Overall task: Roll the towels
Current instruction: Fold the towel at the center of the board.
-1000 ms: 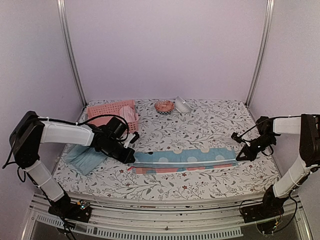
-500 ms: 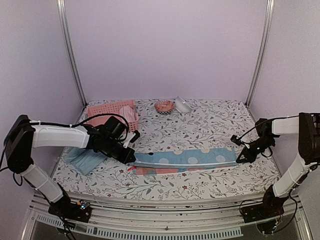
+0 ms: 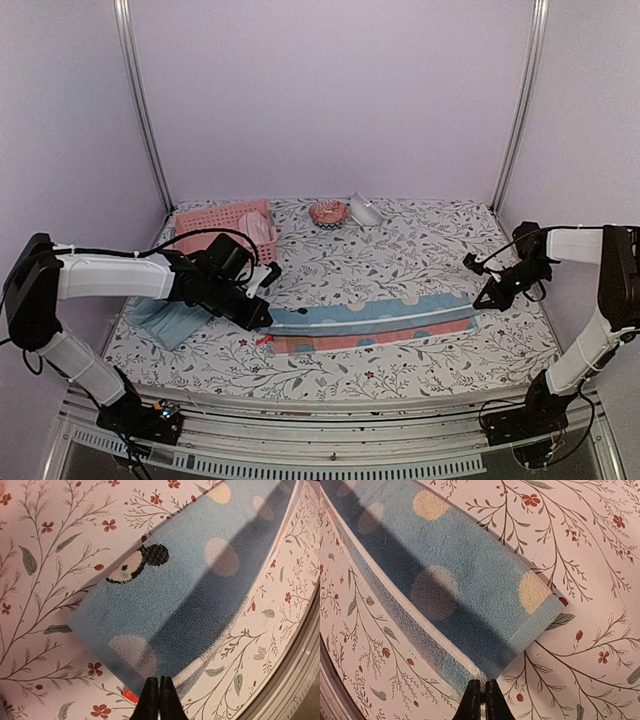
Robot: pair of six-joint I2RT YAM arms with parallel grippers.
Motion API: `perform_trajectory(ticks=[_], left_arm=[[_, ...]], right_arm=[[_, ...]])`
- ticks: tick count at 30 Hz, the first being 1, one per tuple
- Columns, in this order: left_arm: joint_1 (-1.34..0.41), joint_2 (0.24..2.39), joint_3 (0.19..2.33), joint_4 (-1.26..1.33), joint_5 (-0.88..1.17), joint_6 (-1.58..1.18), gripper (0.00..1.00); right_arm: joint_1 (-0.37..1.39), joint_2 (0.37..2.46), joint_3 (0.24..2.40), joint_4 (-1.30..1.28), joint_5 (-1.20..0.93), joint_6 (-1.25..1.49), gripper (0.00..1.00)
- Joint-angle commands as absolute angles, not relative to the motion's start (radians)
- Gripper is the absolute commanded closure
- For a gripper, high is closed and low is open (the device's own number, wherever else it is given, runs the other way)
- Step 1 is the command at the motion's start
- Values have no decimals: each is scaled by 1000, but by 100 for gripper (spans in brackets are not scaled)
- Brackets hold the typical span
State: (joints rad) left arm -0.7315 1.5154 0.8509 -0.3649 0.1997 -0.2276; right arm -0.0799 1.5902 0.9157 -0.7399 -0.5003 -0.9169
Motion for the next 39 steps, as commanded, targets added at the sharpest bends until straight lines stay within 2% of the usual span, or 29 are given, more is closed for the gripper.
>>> perform_trajectory(ticks=[1,5,10,11,12,14,18,22,24,27,28,32,33,39], left_arm=[[-747,1523,840,-390,289,-203,98],[-759,1568,838,-421,360,-195,96],[-784,1590,851,-492,395,-161,80],[-788,1580,857,-491,427,-147,78],[-790,1568,864,-494,461,-139,72],[-790,1542,888,-509,501,-121,64],[-780,1492,926,-504,460,-104,64],[-757,1496,953,-461,358,-129,65],[-740,1517,968,-427,277,-177,68],[-704,1594,1008,-407,252,-258,79],[-698,1614,1013,-399,257,-279,82],[-692,1676,1028,-372,210,-345,87],[-692,1686,1026,-364,187,-359,87],[-690,1754,996,-321,119,-410,91]], right_arm=[[-87,1591,906,-727,-442,-932,97],[-87,1607,879,-714,-454,-940,96],[-87,1565,825,-712,-480,-966,90],[-88,1550,814,-711,-481,-971,88],[-92,1534,809,-715,-483,-977,83],[-105,1510,816,-729,-497,-984,70],[-115,1492,908,-815,-574,-996,56],[-113,1485,1017,-848,-676,-948,51],[-101,1500,1053,-812,-673,-890,52],[-62,1548,1093,-748,-634,-790,58],[-46,1568,1101,-728,-617,-757,61],[-19,1683,1140,-715,-593,-644,85],[-18,1707,1144,-715,-592,-628,88],[-18,1792,1115,-656,-537,-586,93]])
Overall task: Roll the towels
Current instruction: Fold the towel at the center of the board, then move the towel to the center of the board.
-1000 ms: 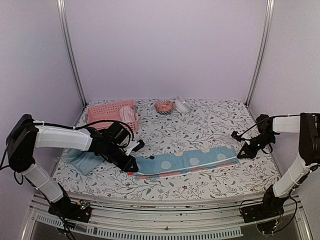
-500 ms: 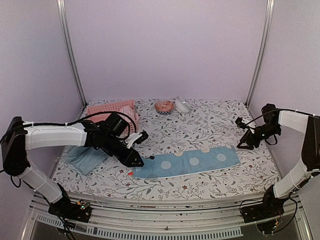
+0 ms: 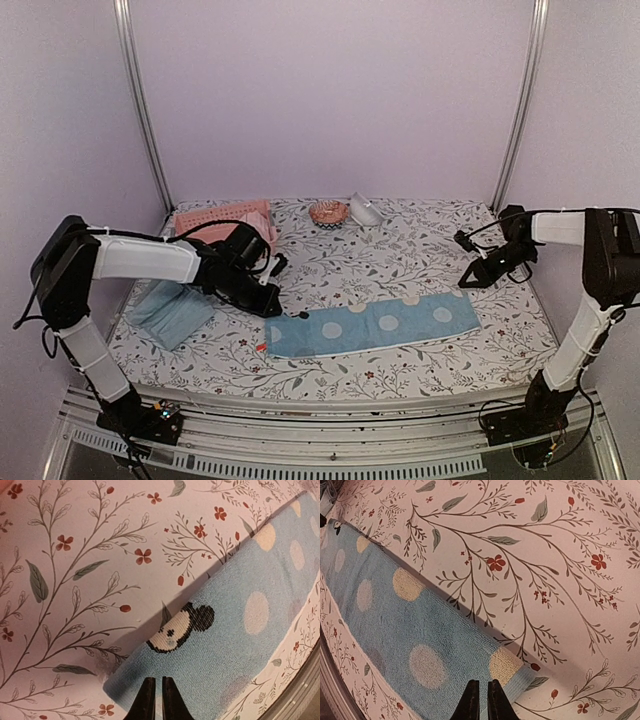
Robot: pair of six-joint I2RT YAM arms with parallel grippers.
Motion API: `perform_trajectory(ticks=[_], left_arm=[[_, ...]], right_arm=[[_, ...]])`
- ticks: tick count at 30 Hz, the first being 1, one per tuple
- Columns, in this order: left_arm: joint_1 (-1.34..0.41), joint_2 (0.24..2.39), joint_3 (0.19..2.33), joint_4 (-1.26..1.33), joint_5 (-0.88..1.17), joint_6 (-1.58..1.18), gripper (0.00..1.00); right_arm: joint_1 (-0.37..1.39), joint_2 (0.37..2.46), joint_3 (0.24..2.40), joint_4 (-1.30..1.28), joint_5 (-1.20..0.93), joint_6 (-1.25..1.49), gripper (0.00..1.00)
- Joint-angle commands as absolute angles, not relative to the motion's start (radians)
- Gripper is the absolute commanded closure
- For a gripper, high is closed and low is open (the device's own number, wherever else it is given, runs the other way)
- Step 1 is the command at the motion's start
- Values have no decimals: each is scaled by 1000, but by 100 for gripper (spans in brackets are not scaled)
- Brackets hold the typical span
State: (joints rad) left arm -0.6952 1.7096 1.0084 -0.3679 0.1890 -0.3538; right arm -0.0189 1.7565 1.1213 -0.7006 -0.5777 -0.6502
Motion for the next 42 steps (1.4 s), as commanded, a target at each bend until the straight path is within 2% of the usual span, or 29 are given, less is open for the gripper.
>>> perform_trajectory(ticks=[1,8,17,20,24,30,33,34,35,36,40,41,42], left_arm=[[-690,1769,994,-317,117,-410,91],[-684,1864,1012,-341,22,-436,91],[-683,1869,1073,-367,-32,-435,92],[-683,1839,1100,-372,-78,-433,85],[-705,1750,1087,-322,-63,-409,80],[-736,1675,1016,-245,104,-387,87],[-744,1671,973,-215,179,-405,89],[-745,1672,960,-207,197,-413,90],[-747,1673,950,-200,214,-419,90],[-749,1674,936,-192,231,-427,91],[-759,1666,862,-120,296,-467,93],[-760,1659,840,-95,321,-483,93],[-761,1650,817,-69,339,-501,93]], right_arm=[[-19,1817,1116,-656,-528,-577,93],[-18,1937,1147,-621,-471,-556,94],[-18,2019,1294,-605,-330,-490,95],[-18,2032,1366,-627,-350,-473,95],[-18,1953,1390,-676,-475,-474,89],[-17,1739,1361,-765,-625,-540,82],[-17,1592,1335,-714,-576,-552,61],[-20,1550,1337,-698,-571,-548,45],[-28,1514,1338,-682,-591,-547,19],[-42,1483,1326,-650,-626,-540,1],[-39,1473,1265,-711,-771,-619,1],[-23,1499,1268,-752,-753,-660,7],[-11,1533,1273,-800,-734,-683,22]])
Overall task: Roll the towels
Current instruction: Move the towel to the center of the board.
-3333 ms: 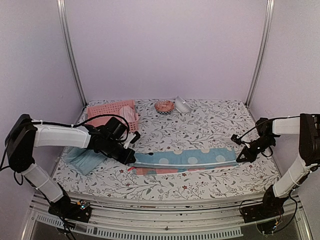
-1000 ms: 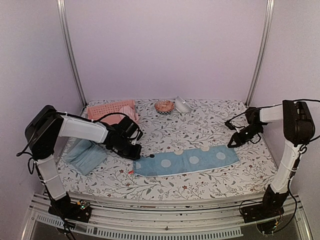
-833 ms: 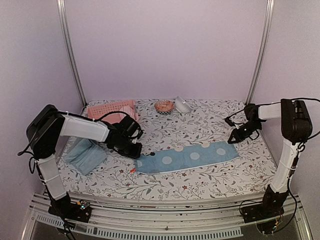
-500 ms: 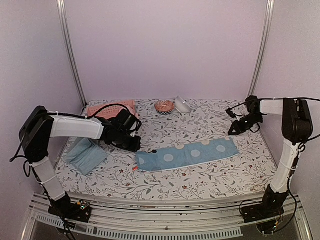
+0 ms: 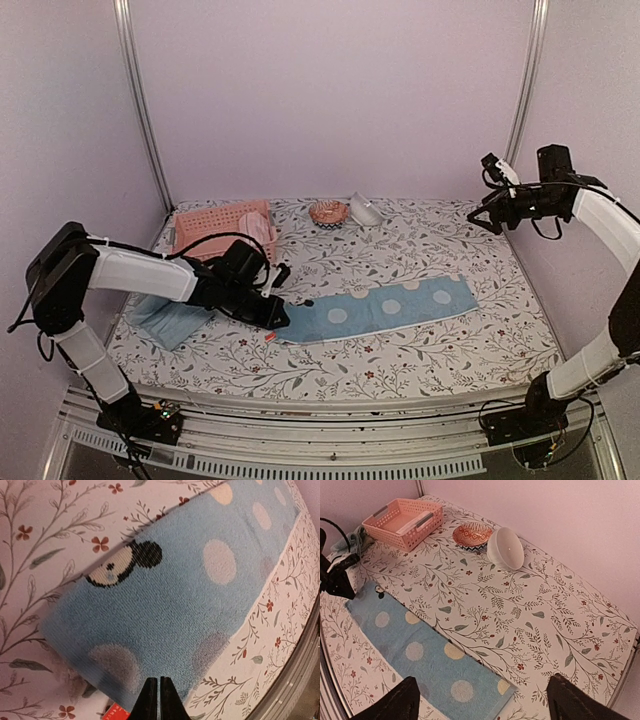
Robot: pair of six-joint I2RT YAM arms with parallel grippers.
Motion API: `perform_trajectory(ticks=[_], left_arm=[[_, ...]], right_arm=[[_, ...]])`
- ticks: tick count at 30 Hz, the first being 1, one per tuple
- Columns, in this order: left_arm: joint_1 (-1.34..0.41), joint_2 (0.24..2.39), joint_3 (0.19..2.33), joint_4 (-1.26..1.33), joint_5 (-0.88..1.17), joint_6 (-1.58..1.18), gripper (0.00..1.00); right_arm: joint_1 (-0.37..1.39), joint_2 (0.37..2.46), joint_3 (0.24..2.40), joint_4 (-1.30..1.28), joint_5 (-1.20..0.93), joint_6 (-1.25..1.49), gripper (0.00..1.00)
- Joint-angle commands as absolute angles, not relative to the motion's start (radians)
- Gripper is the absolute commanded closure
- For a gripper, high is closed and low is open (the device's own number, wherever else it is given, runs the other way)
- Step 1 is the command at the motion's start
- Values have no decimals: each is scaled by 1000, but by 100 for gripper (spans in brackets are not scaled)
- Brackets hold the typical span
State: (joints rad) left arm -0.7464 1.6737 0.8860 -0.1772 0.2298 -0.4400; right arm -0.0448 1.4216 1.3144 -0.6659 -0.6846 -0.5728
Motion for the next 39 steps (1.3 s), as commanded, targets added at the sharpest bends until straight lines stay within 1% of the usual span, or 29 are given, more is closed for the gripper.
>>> perform_trajectory(ticks=[1,2,4,7,9,10,14,20,25,34,39], left_arm=[[-762,1640,792,-38,351,-519,93],[-761,1633,766,-9,363,-535,93],[-764,1631,732,27,372,-555,94],[-766,1650,709,35,357,-560,94],[-766,1660,694,38,350,-558,94],[-766,1668,688,40,348,-557,94],[-767,1691,673,40,350,-555,94],[-772,1689,658,40,336,-554,94],[-782,1688,654,41,335,-560,94],[-814,1704,666,41,351,-563,96],[-843,1706,694,40,369,-561,96]], right_arm=[[-3,1568,1277,-845,-720,-714,36],[-2,1600,1276,-877,-708,-734,47],[-2,1647,1242,-876,-659,-750,63],[-2,1724,1195,-845,-545,-718,77],[-3,1769,1185,-837,-488,-692,83],[-4,1785,1180,-833,-466,-679,85],[-7,1831,1174,-820,-410,-642,88],[-24,1873,1153,-828,-397,-631,89],[-31,1866,1136,-843,-391,-651,88],[-113,1891,1145,-780,-271,-609,88],[-130,1880,1187,-809,-290,-618,88]])
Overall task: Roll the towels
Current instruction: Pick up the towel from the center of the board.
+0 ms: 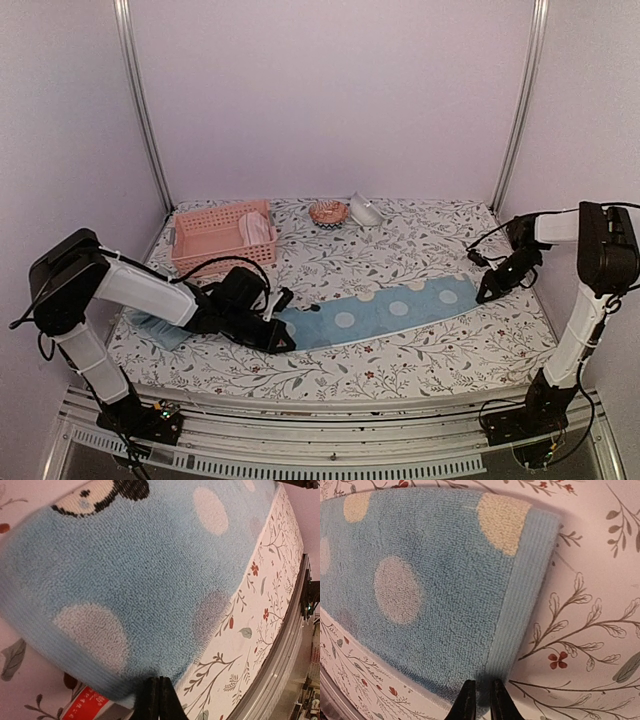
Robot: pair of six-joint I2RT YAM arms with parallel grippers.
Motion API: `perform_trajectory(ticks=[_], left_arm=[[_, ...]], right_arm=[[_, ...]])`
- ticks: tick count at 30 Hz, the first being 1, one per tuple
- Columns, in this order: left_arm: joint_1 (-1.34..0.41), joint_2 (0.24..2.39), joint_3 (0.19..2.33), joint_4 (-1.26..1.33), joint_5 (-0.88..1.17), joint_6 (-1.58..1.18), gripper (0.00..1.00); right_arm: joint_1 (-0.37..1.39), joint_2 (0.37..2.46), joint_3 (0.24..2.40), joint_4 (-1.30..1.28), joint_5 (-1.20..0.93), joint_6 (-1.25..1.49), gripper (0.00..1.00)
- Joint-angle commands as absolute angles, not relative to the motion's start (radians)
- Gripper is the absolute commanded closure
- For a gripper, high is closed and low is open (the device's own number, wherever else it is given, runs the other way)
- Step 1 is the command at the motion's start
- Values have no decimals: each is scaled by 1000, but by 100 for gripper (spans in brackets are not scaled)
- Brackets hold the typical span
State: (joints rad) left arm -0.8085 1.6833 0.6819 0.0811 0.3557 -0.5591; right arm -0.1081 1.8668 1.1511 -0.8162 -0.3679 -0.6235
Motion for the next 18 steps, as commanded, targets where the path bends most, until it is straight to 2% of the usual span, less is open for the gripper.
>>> perform_trajectory(ticks=[1,4,9,18], left_arm=[[-851,1700,704,37,369,-558,96],[-869,1663,739,25,354,-536,91],[-873,1586,781,14,318,-514,79],[-871,1553,780,16,252,-506,78]], right_arm=[[-130,1876,1199,-821,-296,-616,88],[-130,1856,1254,-860,-353,-610,87],[-130,1854,1307,-892,-401,-584,77],[-116,1937,1330,-904,-398,-571,68]])
